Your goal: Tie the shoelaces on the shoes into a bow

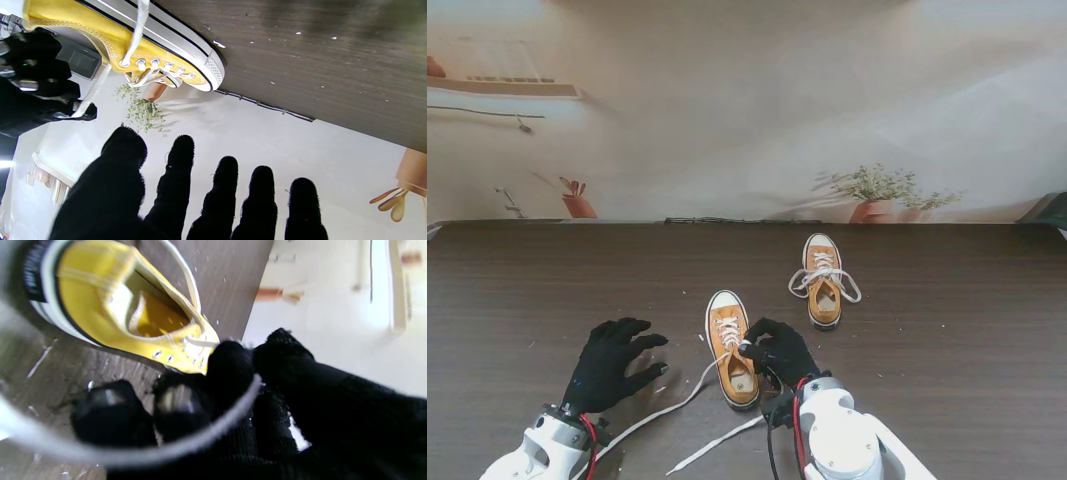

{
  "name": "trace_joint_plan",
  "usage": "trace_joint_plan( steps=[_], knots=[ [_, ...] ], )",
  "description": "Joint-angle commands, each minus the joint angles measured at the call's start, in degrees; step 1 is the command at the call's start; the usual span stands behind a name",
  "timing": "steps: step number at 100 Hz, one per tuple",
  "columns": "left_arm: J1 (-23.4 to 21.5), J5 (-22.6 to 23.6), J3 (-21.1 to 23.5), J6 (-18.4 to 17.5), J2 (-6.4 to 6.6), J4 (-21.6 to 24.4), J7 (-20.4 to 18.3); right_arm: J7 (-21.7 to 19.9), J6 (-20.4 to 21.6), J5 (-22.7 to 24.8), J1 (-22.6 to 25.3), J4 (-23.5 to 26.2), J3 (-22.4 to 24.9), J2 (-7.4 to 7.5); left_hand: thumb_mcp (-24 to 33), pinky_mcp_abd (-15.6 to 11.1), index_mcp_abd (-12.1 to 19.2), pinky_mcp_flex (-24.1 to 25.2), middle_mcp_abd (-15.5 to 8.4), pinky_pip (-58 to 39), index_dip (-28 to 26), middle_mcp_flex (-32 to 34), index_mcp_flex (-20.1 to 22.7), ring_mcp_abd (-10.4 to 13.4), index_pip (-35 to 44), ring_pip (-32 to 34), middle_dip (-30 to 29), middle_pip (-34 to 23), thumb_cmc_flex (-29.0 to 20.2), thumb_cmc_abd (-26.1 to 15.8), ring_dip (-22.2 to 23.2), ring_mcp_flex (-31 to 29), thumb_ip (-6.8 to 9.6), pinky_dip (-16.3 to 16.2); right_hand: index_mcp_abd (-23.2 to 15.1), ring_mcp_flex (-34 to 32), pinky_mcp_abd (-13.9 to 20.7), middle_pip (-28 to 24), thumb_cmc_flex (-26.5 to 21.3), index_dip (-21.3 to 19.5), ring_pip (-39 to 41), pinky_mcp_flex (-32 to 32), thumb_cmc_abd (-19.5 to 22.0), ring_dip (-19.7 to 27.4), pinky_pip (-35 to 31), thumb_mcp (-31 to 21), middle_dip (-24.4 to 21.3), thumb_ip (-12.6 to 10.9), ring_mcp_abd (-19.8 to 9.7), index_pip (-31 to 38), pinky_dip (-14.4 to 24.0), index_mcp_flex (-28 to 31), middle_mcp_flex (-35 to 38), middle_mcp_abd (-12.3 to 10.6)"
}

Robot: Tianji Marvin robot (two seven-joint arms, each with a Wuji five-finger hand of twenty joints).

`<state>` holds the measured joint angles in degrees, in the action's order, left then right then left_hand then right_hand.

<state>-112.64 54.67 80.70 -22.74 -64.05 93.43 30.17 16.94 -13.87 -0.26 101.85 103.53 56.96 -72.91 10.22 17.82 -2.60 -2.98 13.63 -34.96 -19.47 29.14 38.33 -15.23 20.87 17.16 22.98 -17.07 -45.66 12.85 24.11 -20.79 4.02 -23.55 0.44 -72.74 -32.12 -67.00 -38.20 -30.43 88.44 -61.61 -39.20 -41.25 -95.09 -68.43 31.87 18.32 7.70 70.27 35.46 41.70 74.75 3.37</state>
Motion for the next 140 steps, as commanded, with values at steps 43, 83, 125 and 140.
trace_joint_plan(
  steps=[43, 83, 125, 140],
  knots=[
    [-0.47, 0.41, 0.28, -0.29, 0.05, 0.86, -0.7, -16.8, -0.38, 14.1, 2.39, 8.99, 4.25, 7.67, 1.12, 0.25, -3.15, 0.75, -0.48, -0.75, -0.87, 0.33, 1.91, 0.53, 0.2, 0.98, 0.09, -0.35, -1.18, -1.8, -1.33, -0.69, -1.04, 1.1, -5.38, -2.58, 15.72, -7.6, 6.18, 5.81, 12.91, -7.01, -2.41, -5.19, -24.89, -0.56, 13.47, -3.36, -11.64, -4.71, 18.67, -3.07, -7.0, -4.73],
    [-0.71, 0.82, -0.02, -0.19, 0.23, 1.53, -1.37, -17.75, 2.48, 17.76, 3.22, 9.25, 5.27, 8.38, 0.98, 0.33, -3.21, 0.87, -0.44, -0.66, -0.8, 0.76, 1.67, 0.24, -0.02, 0.95, 0.11, -0.43, -1.17, -1.87, -1.36, -0.87, -1.06, 1.3, -3.01, -2.53, 15.05, -8.37, 2.22, 10.15, 13.74, -7.35, 0.68, -7.81, -24.89, 0.17, 15.51, -2.06, -10.93, -7.83, 23.79, -1.8, -6.92, -2.03],
    [-11.93, 5.96, -1.06, 16.72, 0.56, 17.68, -4.48, -16.57, 8.34, 16.71, 5.38, 7.49, 6.4, 8.32, -2.85, 3.07, -3.94, -1.27, -0.16, -5.2, 0.66, 0.45, -2.99, -1.74, -4.53, 1.54, -0.1, 0.98, -0.44, -2.58, 0.13, -2.24, 0.21, -2.13, -2.32, -2.48, 13.41, -7.87, 0.54, 11.37, 13.74, -7.17, 3.27, -8.38, -24.89, 1.93, 15.79, -1.53, -9.13, -9.21, 24.08, 0.0, -6.1, -1.55],
    [-14.52, 8.12, -2.23, 28.12, 0.9, 24.7, -12.4, -16.55, 9.71, 16.01, 6.21, 6.95, 7.02, 8.33, -4.73, 2.25, -4.7, -1.18, -0.05, -6.87, 0.92, -1.11, -4.64, -1.54, -6.14, 1.41, -0.12, 1.48, -0.74, -0.48, 0.45, -1.49, 0.75, -3.31, -2.15, -2.47, 13.32, -7.84, 0.51, 11.42, 13.69, -7.17, 3.4, -8.36, -24.89, 2.12, 15.83, -1.58, -8.94, -9.43, 24.06, 0.02, -6.09, -1.55]
  ],
)
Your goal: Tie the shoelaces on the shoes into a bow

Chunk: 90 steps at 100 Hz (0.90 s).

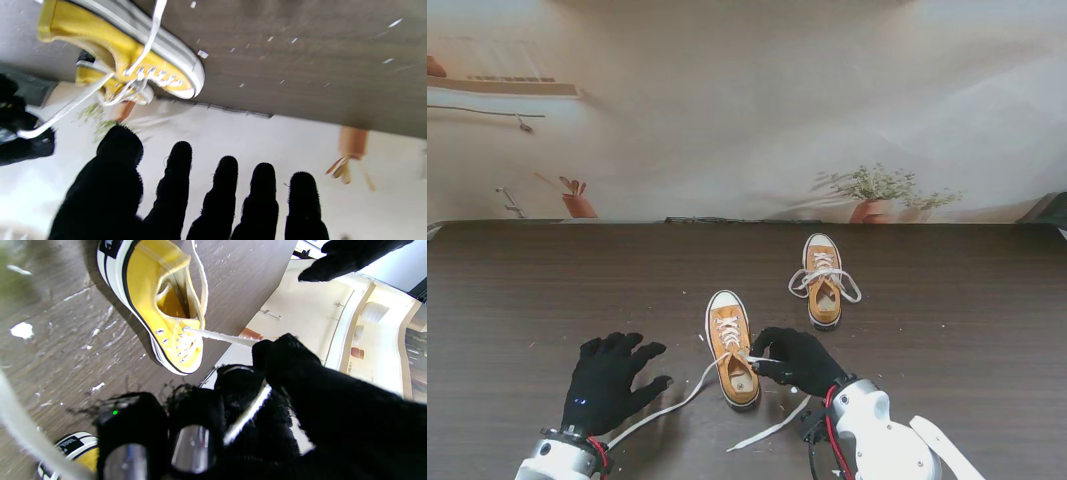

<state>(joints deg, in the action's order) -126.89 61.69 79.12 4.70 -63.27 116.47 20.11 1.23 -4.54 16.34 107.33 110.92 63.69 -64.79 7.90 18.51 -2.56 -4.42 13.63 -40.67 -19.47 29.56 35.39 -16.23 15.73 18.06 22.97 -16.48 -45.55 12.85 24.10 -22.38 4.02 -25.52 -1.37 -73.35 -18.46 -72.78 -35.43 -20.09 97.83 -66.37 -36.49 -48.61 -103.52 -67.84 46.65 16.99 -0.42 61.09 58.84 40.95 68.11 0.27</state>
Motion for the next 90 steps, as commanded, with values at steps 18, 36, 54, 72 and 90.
trace_joint_plan(
  steps=[18, 36, 54, 72, 90],
  knots=[
    [3.8, 4.12, -4.23, 8.72, 0.85, 2.57, -9.69, -1.05, 1.41, -1.48, 1.75, -0.68, 1.48, 0.23, -2.74, 1.14, -5.34, -0.44, -0.23, -5.72, 0.8, -1.74, -1.7, -0.03, -1.65, 2.68, 0.75, -0.32, -1.49, 2.52, 1.97, -0.29, 1.5, -3.48, -0.22, -1.87, -0.37, -2.01, -2.48, 1.02, 4.25, -2.4, 0.89, -0.94, -16.46, 1.78, 1.1, -0.31, -0.74, -0.39, 0.67, 0.87, 0.55, 1.62],
    [10.65, 3.18, -9.56, 13.82, 1.45, 0.21, -16.61, -0.99, 1.54, -2.41, 2.04, -1.0, 2.04, 0.12, -2.06, 1.16, -6.43, -0.83, -0.37, -7.87, 0.92, -2.01, -1.17, 0.15, -1.86, 3.8, 1.22, -1.07, -1.74, 4.08, 2.51, -0.4, 1.67, -4.02, -0.02, -1.86, -0.41, -1.9, -2.62, 0.97, 4.21, -2.38, 0.98, -0.88, -16.46, 1.94, 1.11, -0.39, -0.61, -0.55, 0.63, 0.83, 0.59, 1.75],
    [17.29, 0.79, -16.17, 18.97, 1.74, -4.32, -19.62, -0.91, 1.13, -2.84, 1.55, -1.39, 1.74, 0.04, -0.77, 1.31, -6.99, -1.21, -0.22, -9.72, 1.02, -2.03, -0.55, 0.22, -1.79, 4.97, 1.5, -1.9, -1.39, 5.89, 2.9, -0.59, 1.75, -4.16, -0.04, -1.87, -0.57, -1.82, -2.61, 0.86, 4.19, -2.33, 1.03, -0.79, -16.46, 2.07, 1.16, -0.42, -0.47, -0.65, 0.39, 0.88, 0.64, 1.83],
    [20.79, -0.59, -20.1, 21.25, 1.65, -7.44, -18.94, -0.82, 1.12, -3.31, 1.24, -2.08, 1.34, -0.05, 0.69, 1.7, -6.89, -1.85, -0.1, -11.34, 0.82, -1.37, 0.45, 0.15, -1.02, 6.24, 1.8, -2.84, -1.51, 7.01, 3.31, -1.21, 1.78, -4.3, 0.11, -1.86, -0.64, -1.77, -2.73, 0.64, 4.17, -2.31, 1.15, -0.71, -16.46, 2.05, 1.2, -0.45, -0.38, -0.49, 0.25, 1.11, 0.66, 1.89],
    [23.24, -2.17, -23.33, 23.24, 1.44, -10.13, -17.92, -0.52, 1.0, -3.84, 1.21, -2.53, 1.09, -0.17, 2.82, 1.94, -6.18, -1.95, 0.2, -12.91, 0.07, -1.5, 1.38, 0.04, 1.13, 7.57, 1.83, -3.32, -0.4, 7.29, 3.58, -1.39, 1.13, -3.86, 0.06, -1.85, -0.76, -1.75, -2.8, 0.49, 4.11, -2.26, 1.22, -0.61, -16.46, 2.11, 1.25, -0.45, -0.16, -0.36, 0.03, 1.36, 0.63, 1.94]
  ],
)
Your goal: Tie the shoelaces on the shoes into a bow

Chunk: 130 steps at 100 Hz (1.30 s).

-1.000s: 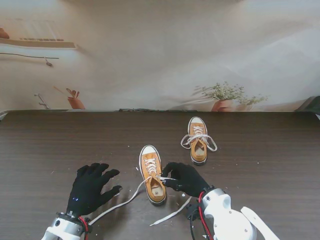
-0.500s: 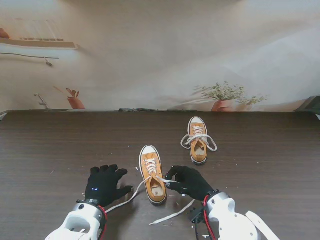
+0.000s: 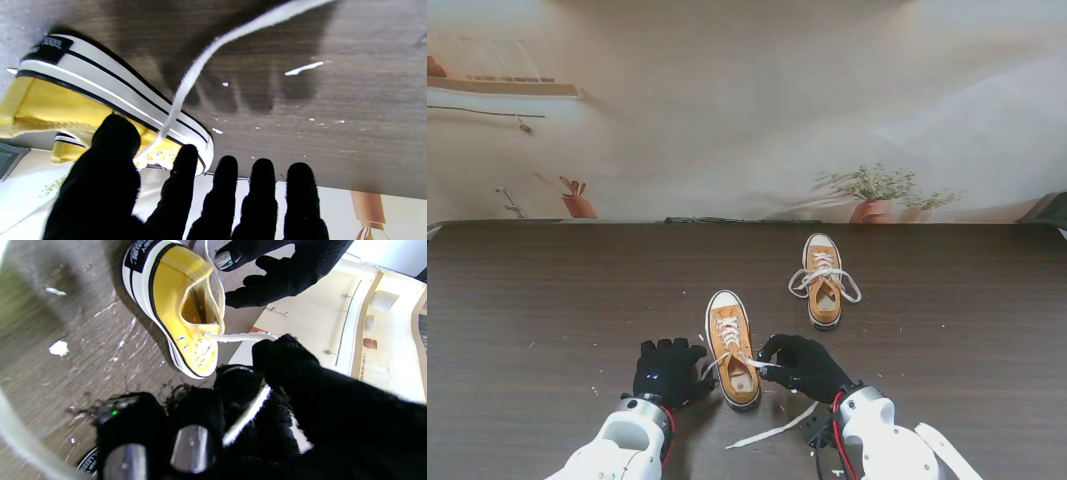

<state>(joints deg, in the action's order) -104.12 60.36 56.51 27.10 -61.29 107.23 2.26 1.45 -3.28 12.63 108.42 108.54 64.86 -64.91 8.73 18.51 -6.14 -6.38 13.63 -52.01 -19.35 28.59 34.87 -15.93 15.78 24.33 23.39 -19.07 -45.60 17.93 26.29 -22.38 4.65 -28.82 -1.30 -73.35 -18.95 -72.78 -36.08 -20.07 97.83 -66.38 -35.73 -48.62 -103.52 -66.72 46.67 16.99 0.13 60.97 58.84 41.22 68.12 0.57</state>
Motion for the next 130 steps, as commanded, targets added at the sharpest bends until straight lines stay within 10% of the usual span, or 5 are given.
trace_joint_plan(
  steps=[1, 55, 89, 114, 130],
  knots=[
    [0.59, -0.98, -0.89, 0.96, -0.58, -1.09, 0.12, -0.75, -0.27, -0.17, 0.14, -0.13, -0.07, -0.05, 2.07, 1.95, -2.59, -0.01, 0.24, -1.61, -0.07, -0.49, 1.99, -0.3, 1.15, 1.36, 1.42, -0.75, -0.35, 2.22, 1.41, -1.47, 0.47, -0.54, -0.03, -1.84, -0.29, -1.75, -2.15, 0.44, 4.09, -2.24, 0.42, -0.59, -16.46, 0.98, 1.23, -0.45, -0.66, -0.19, 0.0, 1.14, 0.63, 1.64],
    [5.72, -8.43, -6.72, 2.21, -3.49, -11.16, 12.69, -1.17, -0.45, -2.43, 0.51, 0.1, 0.2, -0.15, 3.78, 3.77, 4.99, -1.82, 0.69, -6.14, -3.28, 5.34, 7.58, -1.42, 17.43, 5.47, 2.5, -4.33, -13.47, -0.94, 1.75, -4.73, -4.04, -1.6, 0.02, -1.81, -1.07, -1.68, -2.58, -0.33, 4.19, -2.05, 0.54, -0.32, -16.46, 0.95, 1.29, -0.51, -0.01, 0.49, -1.16, 2.26, 0.89, 1.82],
    [3.04, -9.49, -2.96, -3.39, -5.41, -13.59, 25.08, -1.11, -0.63, -3.23, 0.62, 0.1, 0.14, -0.24, -3.64, 3.87, -1.69, -0.58, 1.51, -5.71, -19.21, 5.37, 1.04, -2.29, 42.75, 7.2, 5.63, -9.79, -21.71, -8.41, 1.74, -3.48, -5.71, -1.63, 0.27, -1.79, -1.58, -1.7, -2.76, -0.45, 4.25, -1.97, 0.64, -0.27, -16.46, 1.01, 1.35, -0.53, 0.43, 0.41, -1.37, 2.56, 1.06, 2.05],
    [1.96, -11.72, 0.12, -12.28, -6.48, -15.74, 33.13, -1.1, -0.72, -3.55, 0.81, 0.23, 0.18, -0.26, 15.25, 3.52, -5.92, 2.41, 4.36, 3.21, -27.26, 5.65, 0.14, -5.35, 52.92, 5.98, 10.06, -14.09, -8.27, 0.57, 0.41, -2.29, -0.09, 3.54, 0.32, -1.78, -1.8, -1.72, -2.83, -0.49, 4.31, -1.96, 0.65, -0.26, -16.46, 1.03, 1.39, -0.54, 0.5, 0.3, -1.47, 2.64, 1.25, 2.14],
    [3.36, -15.01, 0.23, -16.99, -7.86, -19.06, 38.04, -1.25, -1.12, -3.82, 1.0, 0.43, 0.3, -0.25, 24.38, 11.99, -8.42, -8.48, 8.38, 17.79, -27.77, 19.77, 1.22, -12.5, 57.16, -0.44, 3.3, -8.71, -3.66, 4.91, -8.52, -18.18, 0.32, 11.63, 0.56, -1.77, -1.83, -1.73, -2.8, -0.45, 4.35, -1.96, 0.65, -0.29, -16.46, 1.01, 1.39, -0.54, 0.5, 0.22, -1.5, 2.7, 1.4, 2.23]
  ],
)
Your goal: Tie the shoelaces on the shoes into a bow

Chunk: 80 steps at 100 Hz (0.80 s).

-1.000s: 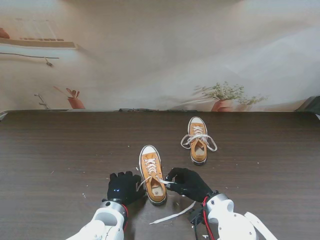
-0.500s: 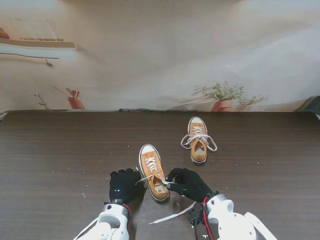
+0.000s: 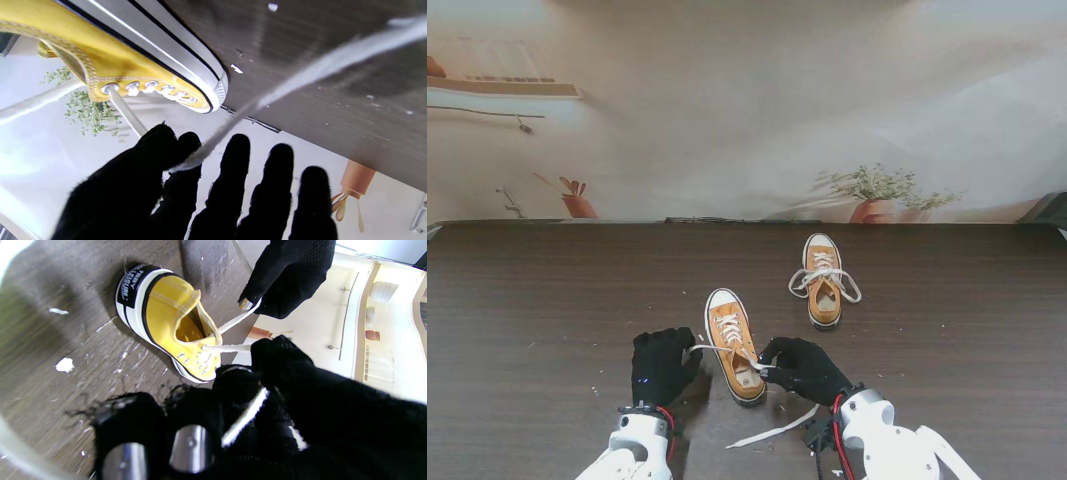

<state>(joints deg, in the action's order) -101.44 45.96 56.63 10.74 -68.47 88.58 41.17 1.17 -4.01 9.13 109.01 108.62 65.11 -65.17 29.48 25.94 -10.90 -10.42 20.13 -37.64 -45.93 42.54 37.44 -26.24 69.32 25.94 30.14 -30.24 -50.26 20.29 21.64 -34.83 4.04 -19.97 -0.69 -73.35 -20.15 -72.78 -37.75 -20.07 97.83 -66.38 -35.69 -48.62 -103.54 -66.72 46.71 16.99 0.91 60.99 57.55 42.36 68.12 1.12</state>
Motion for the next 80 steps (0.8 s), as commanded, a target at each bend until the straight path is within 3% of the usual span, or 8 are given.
trace_joint_plan(
  steps=[1, 24, 30, 49, 59, 69, 73, 80],
  knots=[
    [0.75, -0.91, 0.08, -0.87, -0.79, -0.57, -0.63, -0.97, -0.43, -0.36, 0.43, 0.37, 0.05, 0.01, 3.83, 5.02, -3.84, -5.63, 2.11, 3.51, -1.2, 6.92, -1.3, -2.36, 3.79, -2.06, -3.81, 2.65, 0.91, 2.76, -4.1, -6.85, 0.92, 2.93, -0.01, -1.77, -0.64, -1.73, -1.13, -0.46, 4.35, -1.96, 0.62, -0.29, -16.44, 1.02, 1.35, -0.53, -0.28, 0.22, -0.21, 1.61, 1.4, 1.7],
    [1.52, -6.1, -0.52, -5.05, -3.11, -3.2, 5.14, -1.08, -0.59, -1.12, 0.67, 0.7, 0.11, -0.02, -1.02, 9.75, -6.93, -29.31, 1.97, -2.34, -5.16, 20.13, -3.92, -0.65, 6.27, 0.84, -6.56, -0.71, -2.21, -0.66, -6.22, -26.22, -1.29, 7.97, 0.22, -1.77, -0.64, -1.77, -1.23, -0.42, 4.4, -1.95, 0.57, -0.35, -16.44, 0.96, 1.35, -0.55, -0.26, 0.17, -0.23, 1.77, 1.64, 1.67],
    [1.4, -7.86, -0.34, -5.68, -3.6, -3.28, 5.48, -1.23, -0.64, -1.37, 0.7, 0.77, 0.06, 0.0, -2.13, 9.98, -7.61, -31.87, -0.2, -6.81, -6.33, 23.29, -2.67, 1.03, 5.92, 3.61, -5.24, -5.14, -1.95, -1.55, -6.69, -30.36, -0.62, 11.86, 0.28, -1.77, -0.64, -1.78, -1.24, -0.41, 4.42, -1.95, 0.55, -0.37, -16.44, 0.97, 1.35, -0.55, -0.25, 0.16, -0.23, 1.8, 1.71, 1.74],
    [1.63, -12.5, -0.07, -7.29, -5.0, -4.08, 6.43, -1.57, -0.79, -1.42, 0.78, 0.9, -0.06, 0.09, -3.21, 12.02, -8.87, -39.47, -6.74, -23.48, -7.94, 27.69, -1.84, 6.09, 5.37, 21.66, 8.02, -26.47, -1.51, -2.31, -0.85, -37.81, 0.17, 13.79, 0.3, -1.77, -0.65, -1.78, -1.22, -0.35, 4.49, -1.96, 0.6, -0.45, -16.44, 1.02, 1.34, -0.53, -0.35, 0.06, -0.24, 1.75, 1.84, 1.72],
    [2.13, -13.62, 0.05, -9.6, -5.38, -4.9, 7.24, -1.53, -0.63, -1.45, 0.96, 1.09, 0.02, 0.09, -5.75, 9.4, -8.26, -44.5, -9.99, -42.96, -7.79, 28.41, -2.91, 11.42, 5.27, 43.53, 15.25, -40.61, -2.12, -2.97, 5.57, -38.09, 0.82, 6.4, 0.29, -1.77, -0.63, -1.79, -1.23, -0.34, 4.54, -1.98, 0.65, -0.53, -16.44, 1.05, 1.34, -0.54, -0.38, 0.03, -0.21, 1.71, 1.9, 1.7],
    [2.88, -14.44, 0.19, -12.23, -5.97, -6.07, 9.22, -1.63, -0.2, -1.48, 1.29, 1.42, -0.02, 0.16, -5.0, -7.76, -7.22, -50.61, -10.65, -71.33, -6.85, 30.57, -2.33, 20.44, 4.97, 64.53, 17.53, -46.35, -1.16, -1.76, 10.1, -38.13, 0.9, -12.53, 0.34, -1.76, -0.63, -1.94, -1.33, -0.32, 4.71, -2.04, 0.8, -0.71, -16.44, 1.15, 1.4, -0.55, -0.46, 0.03, 0.05, 1.77, 2.09, 1.74],
    [3.12, -14.47, 0.3, -12.88, -6.17, -6.48, 10.23, -1.75, 0.08, -1.47, 1.46, 1.61, -0.07, 0.22, -4.62, -15.57, -6.72, -51.67, -10.44, -79.56, -6.46, 31.1, -2.0, 20.47, 4.78, 67.99, 17.94, -46.95, -0.79, -1.32, 11.5, -38.07, 0.78, -17.45, 0.35, -1.76, -0.61, -2.06, -1.31, -0.3, 4.8, -2.08, 0.97, -0.82, -16.44, 1.29, 1.45, -0.54, -0.53, 0.01, 0.24, 1.76, 2.23, 1.68],
    [3.26, -14.29, 0.63, -13.72, -6.36, -6.79, 11.5, -2.02, 0.72, -1.42, 1.69, 1.89, -0.27, 0.35, -4.27, -19.35, -6.31, -52.76, -10.13, -82.29, -5.99, 31.63, -1.62, 17.89, 4.52, 71.0, 18.26, -47.51, -0.45, -0.9, 12.96, -38.01, 0.85, -24.84, 0.2, -1.75, -0.59, -2.3, -1.49, -0.28, 4.93, -2.13, 1.27, -1.1, -16.44, 1.7, 1.58, -0.58, -0.63, 0.01, 0.8, 1.78, 2.44, 1.76]
  ],
)
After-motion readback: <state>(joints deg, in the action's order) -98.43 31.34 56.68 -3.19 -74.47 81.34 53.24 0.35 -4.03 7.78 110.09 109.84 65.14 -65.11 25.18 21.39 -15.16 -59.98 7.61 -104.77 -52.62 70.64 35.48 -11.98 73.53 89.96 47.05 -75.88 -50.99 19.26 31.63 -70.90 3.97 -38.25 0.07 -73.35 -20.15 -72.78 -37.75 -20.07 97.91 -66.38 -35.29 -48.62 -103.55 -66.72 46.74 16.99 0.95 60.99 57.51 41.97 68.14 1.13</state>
